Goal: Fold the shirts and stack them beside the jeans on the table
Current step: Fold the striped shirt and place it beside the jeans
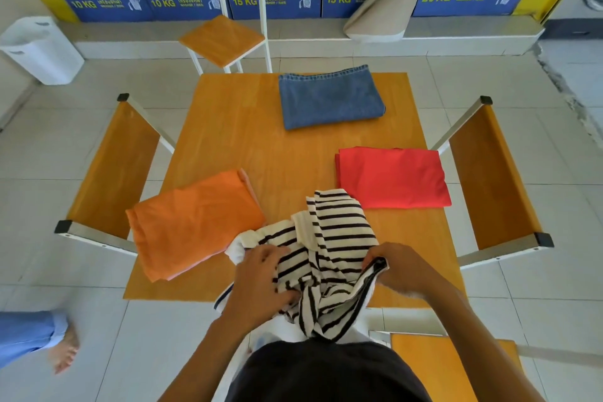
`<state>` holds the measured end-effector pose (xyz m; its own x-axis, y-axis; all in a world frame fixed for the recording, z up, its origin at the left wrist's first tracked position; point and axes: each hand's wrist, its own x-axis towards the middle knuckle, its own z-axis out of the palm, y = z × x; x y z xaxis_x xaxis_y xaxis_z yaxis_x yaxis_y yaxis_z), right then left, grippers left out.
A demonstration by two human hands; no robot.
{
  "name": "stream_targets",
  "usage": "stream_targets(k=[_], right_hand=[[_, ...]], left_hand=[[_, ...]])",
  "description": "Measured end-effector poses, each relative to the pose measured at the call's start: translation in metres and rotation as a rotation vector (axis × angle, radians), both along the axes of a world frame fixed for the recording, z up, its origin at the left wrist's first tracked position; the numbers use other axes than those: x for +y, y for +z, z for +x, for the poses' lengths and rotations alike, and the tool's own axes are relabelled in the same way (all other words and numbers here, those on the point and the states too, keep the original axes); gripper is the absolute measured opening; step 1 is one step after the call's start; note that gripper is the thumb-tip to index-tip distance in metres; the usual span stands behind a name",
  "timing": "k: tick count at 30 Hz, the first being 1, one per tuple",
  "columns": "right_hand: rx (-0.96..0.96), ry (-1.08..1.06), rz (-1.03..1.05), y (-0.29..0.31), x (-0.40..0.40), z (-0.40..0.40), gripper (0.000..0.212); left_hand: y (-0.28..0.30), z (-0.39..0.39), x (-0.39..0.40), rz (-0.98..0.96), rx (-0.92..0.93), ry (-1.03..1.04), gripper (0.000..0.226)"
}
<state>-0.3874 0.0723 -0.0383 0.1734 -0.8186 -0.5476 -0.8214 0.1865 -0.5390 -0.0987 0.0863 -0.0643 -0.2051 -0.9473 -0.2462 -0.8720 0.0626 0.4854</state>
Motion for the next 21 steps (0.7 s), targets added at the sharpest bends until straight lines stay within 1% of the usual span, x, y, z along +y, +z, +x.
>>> stream_targets(k=[2, 3, 5, 6, 7, 9, 12, 14, 16, 18, 19, 21], right_hand=[[-0.001, -0.032, 0.023, -0.005, 0.001, -0.003, 0.033], [-0.004, -0.044, 0.031, -0.007, 0.002, -0.005, 0.033], [-0.012, -0.063, 0.052, -0.01, 0.003, -0.007, 0.032], [-0.012, -0.067, 0.062, -0.012, 0.004, -0.008, 0.032], [-0.01, -0.066, 0.07, -0.014, 0.004, -0.008, 0.032], [-0.007, -0.061, 0.08, -0.016, 0.004, -0.007, 0.032], [-0.014, -0.058, 0.083, -0.017, 0.0, -0.006, 0.032], [-0.019, -0.059, 0.079, -0.017, -0.001, -0.006, 0.032], [-0.03, -0.067, 0.075, -0.018, -0.001, -0.007, 0.034], [-0.042, -0.08, 0.075, -0.019, 0.001, -0.008, 0.033], [-0.045, -0.087, 0.074, -0.02, 0.002, -0.008, 0.032], [-0.056, -0.104, 0.076, -0.021, 0.004, -0.009, 0.032]], left_hand=[[-0.004, 0.024, 0.015, -0.002, -0.004, 0.168, 0.09], [-0.007, 0.034, 0.022, 0.014, -0.025, 0.28, 0.09], [-0.013, 0.043, 0.034, 0.122, -0.05, 0.535, 0.081], [-0.015, 0.044, 0.038, 0.177, -0.074, 0.612, 0.075], [-0.016, 0.042, 0.04, 0.211, -0.097, 0.645, 0.068], [-0.014, 0.037, 0.037, 0.261, -0.138, 0.649, 0.053], [-0.014, 0.029, 0.028, 0.401, -0.165, 0.594, 0.041], [-0.01, 0.026, 0.024, 0.422, -0.048, 0.625, 0.037], [0.002, 0.026, 0.019, 0.458, 0.086, 0.657, 0.027], [0.021, 0.025, 0.009, 0.558, 0.18, 0.683, 0.024], [0.031, 0.023, 0.004, 0.572, 0.237, 0.692, 0.025], [0.042, 0.014, -0.008, 0.508, 0.357, 0.706, 0.025]])
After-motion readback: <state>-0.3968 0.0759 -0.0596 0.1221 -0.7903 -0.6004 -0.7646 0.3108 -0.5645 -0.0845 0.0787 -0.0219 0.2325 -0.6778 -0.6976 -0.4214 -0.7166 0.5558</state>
